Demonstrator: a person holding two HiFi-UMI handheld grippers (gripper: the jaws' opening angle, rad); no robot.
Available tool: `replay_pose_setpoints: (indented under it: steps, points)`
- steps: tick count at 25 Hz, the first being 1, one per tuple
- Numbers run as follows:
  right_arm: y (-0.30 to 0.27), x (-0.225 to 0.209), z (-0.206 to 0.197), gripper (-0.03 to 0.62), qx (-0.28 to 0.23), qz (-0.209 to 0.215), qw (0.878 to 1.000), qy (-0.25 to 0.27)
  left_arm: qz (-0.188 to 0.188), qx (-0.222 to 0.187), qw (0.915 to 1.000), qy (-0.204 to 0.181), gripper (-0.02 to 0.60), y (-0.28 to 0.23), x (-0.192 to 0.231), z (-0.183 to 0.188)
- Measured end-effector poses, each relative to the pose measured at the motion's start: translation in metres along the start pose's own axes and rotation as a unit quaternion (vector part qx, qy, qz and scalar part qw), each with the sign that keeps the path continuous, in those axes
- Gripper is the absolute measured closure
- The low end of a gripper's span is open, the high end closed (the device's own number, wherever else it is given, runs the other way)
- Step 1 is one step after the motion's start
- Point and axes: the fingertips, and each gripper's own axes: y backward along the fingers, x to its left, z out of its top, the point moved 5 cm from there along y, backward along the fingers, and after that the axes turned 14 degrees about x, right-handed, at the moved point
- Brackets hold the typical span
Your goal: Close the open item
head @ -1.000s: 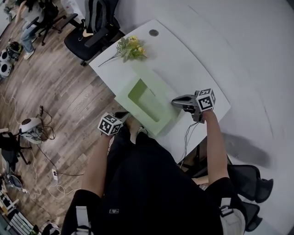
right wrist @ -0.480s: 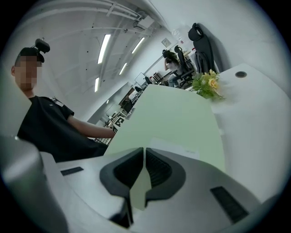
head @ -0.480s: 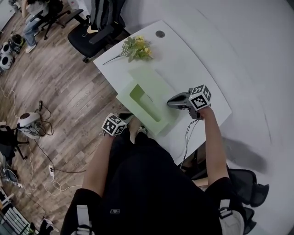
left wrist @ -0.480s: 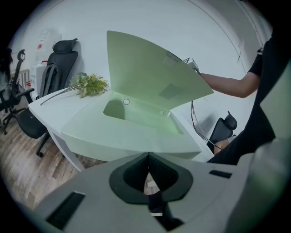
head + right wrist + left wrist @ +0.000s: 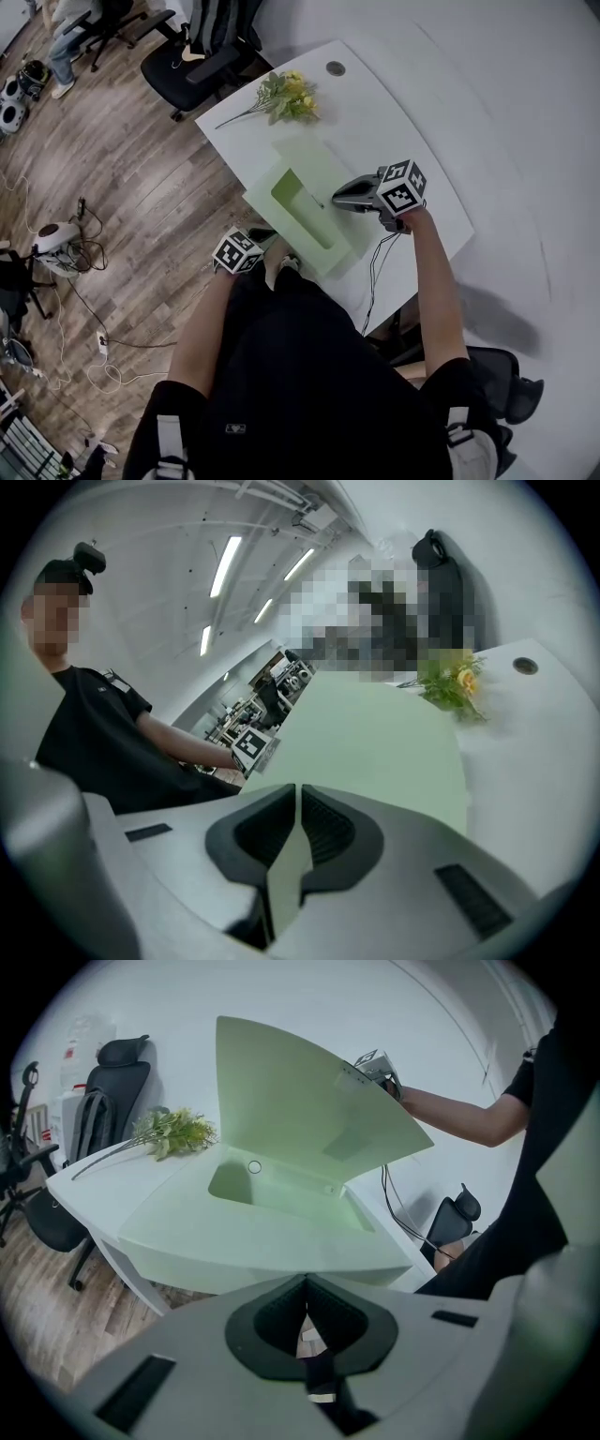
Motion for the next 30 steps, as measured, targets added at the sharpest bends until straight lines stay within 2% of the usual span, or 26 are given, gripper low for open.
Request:
replay_pose_setpoints:
  steps: [10,25,30]
  points:
    - [-0.046,0.003,0.005,0.582,0.116,-0.011,0.993,0.025,-0.013,0.002,0.9999,-0.003,0.575,-0.004,0.005,-0.001]
    - [-0.112,-0.015,-0.008,0.582,0.173,-0.015,0.985,0.002,-0.017,0.008,0.9998,-0.011,0.575,0.003,0.02,0.006]
    - [-0.128,-0.026,-0.017,0.582,0.177,-0.024,0.984,-0.024,-0.023,0.006,0.9996,-0.014,0.575,0.002,0.021,0.011]
